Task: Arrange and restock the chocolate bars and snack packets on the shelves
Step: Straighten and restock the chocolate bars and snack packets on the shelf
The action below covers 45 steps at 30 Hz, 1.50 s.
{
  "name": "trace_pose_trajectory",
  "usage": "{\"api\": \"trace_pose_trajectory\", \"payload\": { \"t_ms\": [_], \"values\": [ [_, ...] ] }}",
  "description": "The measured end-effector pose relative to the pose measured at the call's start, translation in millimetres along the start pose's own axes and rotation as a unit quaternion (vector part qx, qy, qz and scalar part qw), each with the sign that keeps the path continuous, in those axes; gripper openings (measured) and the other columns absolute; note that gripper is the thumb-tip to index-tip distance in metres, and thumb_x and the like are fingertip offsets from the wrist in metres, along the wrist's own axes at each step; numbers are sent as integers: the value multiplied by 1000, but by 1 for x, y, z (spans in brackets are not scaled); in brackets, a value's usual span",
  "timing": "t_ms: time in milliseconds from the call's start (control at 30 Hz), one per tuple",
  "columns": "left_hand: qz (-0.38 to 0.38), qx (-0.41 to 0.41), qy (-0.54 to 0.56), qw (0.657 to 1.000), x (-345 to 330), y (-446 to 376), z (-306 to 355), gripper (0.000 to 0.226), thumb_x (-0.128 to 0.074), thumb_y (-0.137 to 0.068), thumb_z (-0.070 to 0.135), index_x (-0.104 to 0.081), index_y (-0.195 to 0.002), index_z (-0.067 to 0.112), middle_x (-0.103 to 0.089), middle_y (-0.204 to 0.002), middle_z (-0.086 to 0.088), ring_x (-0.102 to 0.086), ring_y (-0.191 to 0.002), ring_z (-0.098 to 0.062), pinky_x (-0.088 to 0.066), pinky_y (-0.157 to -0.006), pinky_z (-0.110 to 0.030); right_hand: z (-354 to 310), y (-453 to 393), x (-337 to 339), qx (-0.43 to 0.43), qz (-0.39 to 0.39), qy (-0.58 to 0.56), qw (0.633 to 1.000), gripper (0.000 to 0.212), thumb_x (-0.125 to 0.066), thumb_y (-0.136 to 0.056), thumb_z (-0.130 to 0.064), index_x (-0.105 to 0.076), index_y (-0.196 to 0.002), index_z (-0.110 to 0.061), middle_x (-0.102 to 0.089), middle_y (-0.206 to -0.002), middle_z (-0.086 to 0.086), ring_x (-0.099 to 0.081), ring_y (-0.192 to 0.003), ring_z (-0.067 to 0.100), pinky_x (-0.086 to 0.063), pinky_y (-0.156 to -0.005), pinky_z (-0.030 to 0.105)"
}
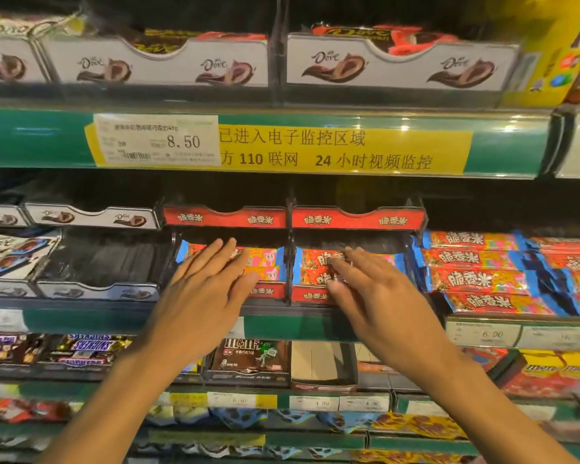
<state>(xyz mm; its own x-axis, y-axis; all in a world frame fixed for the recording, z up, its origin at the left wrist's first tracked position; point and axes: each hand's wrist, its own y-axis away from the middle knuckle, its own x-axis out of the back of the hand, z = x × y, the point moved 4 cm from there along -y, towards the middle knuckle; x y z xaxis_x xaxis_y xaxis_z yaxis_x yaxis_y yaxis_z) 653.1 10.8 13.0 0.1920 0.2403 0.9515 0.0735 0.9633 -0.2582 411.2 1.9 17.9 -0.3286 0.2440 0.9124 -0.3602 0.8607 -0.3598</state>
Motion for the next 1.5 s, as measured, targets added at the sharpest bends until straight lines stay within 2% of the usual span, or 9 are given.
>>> {"api": "trace_pose_trajectory", "payload": {
  "t_ms": [100, 167, 433, 567, 667, 767, 1067, 1233, 1500],
  "values": [
    [-29, -15, -49, 998, -3, 7, 3, 77, 20, -78, 71, 12, -147, 38, 20, -156, 16, 23, -144, -3, 13, -117, -27, -2, 7, -7, 14, -49, 31, 998, 66, -12, -101, -64, -25, -155, -29, -18, -163, -2, -8, -152, 13, 2, -120, 28],
    [-29, -20, -65, 997, -6, 11, 3, 79, 20, -78, 73, 13, -148, 36, 20, -157, 14, 24, -144, -5, 9, -117, -29, -2, 8, -6, 25, -63, 41, 997, 68, -6, -99, -65, -16, -157, -30, -10, -164, -4, 1, -151, 10, 8, -118, 26],
    [-25, -5, -56, 998, -7, 17, 3, 78, 19, -82, 70, 7, -151, 34, 11, -160, 13, 15, -147, -6, -2, -120, -34, 2, 8, -2, 46, -68, 43, 996, 63, -15, -102, -60, -14, -158, -31, -9, -164, -6, 0, -152, 11, 11, -113, 23],
    [-7, 21, -52, 998, 1, 23, 19, 82, 19, -79, 69, 9, -151, 32, 15, -159, 13, 19, -146, -4, 12, -119, -29, 2, 12, 5, 43, -41, -5, 998, 59, -25, -103, -57, -25, -156, -29, -23, -162, -7, -14, -151, 11, 2, -117, 23],
    [80, -6, 5, 997, 15, 28, 45, 72, -10, -94, 64, -39, -148, 26, -32, -156, 7, -25, -145, -10, -5, -116, -28, 9, 19, 16, 32, 11, -35, 999, 47, -40, -102, -48, -49, -142, -24, -53, -143, -6, -44, -134, 13, -31, -116, 29],
    [131, -53, 59, 988, 19, 23, 79, 45, -33, -96, 52, -60, -120, 27, -59, -125, 10, -47, -118, -10, -30, -103, -32, 23, 27, 32, 9, 70, -61, 996, 31, -49, -100, -43, -61, -121, -23, -65, -115, -6, -56, -108, 14, -46, -88, 28],
    [107, -171, 100, 974, -5, -17, 202, 29, -47, -91, 44, -64, -106, 26, -65, -103, 10, -57, -97, -13, -44, -88, -30, 122, 60, 82, -82, 105, -18, 991, 26, -54, -95, -41, -63, -113, -26, -68, -110, -5, -62, -101, 20, -51, -76, 36],
    [52, -188, 84, 977, -21, -55, 268, 33, -41, -97, 42, -58, -122, 29, -61, -121, 10, -53, -114, -17, -39, -98, -34, 196, 72, 104, -135, 101, 16, 985, 18, -63, -88, -32, -65, -105, -25, -67, -98, -3, -60, -94, 24, -49, -73, 37],
    [25, -165, 24, 986, -51, -121, 316, 44, -43, -99, 37, -47, -140, 24, -58, -137, -3, -54, -124, -26, -39, -101, -38, 288, 70, 119, -145, 29, 46, 988, 26, -64, -89, -30, -61, -113, -21, -62, -111, 4, -57, -107, 28, -47, -83, 38]
  ]
}}
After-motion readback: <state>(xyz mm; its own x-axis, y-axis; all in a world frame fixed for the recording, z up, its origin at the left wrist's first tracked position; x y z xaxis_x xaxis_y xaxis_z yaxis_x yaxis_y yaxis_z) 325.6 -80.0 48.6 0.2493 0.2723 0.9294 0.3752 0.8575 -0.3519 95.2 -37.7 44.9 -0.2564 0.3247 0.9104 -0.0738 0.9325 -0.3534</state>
